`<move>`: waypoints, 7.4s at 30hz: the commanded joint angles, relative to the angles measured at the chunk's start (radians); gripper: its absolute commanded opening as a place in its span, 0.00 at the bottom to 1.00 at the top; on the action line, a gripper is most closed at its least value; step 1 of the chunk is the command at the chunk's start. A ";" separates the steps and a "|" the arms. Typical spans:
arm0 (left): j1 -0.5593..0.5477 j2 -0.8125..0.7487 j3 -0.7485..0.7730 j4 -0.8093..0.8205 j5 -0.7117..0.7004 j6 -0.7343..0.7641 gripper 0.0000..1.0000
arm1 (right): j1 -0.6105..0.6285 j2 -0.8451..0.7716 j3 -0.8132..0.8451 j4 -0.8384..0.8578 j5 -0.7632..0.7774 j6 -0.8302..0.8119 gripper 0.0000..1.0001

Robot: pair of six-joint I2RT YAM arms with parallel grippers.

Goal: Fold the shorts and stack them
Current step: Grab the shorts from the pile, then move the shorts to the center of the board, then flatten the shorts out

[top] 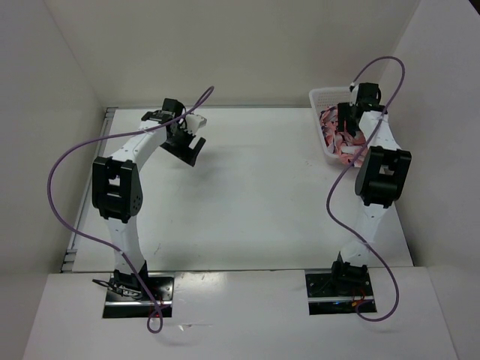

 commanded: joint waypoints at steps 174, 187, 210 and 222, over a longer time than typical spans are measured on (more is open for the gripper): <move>0.487 -0.276 -0.510 -0.048 0.414 -0.179 0.17 | 0.312 -0.527 -0.706 -0.348 -0.606 0.185 0.00; 0.456 -0.239 -0.471 -0.130 0.426 -0.135 0.90 | 0.303 -0.524 -0.634 -0.363 -0.471 0.208 0.71; 0.347 0.279 0.355 0.099 0.136 -0.277 1.00 | 0.569 0.694 1.205 -0.022 0.055 0.173 0.88; 0.305 0.431 0.406 0.085 0.176 -0.270 1.00 | 0.538 0.762 1.014 -0.085 0.067 0.222 0.87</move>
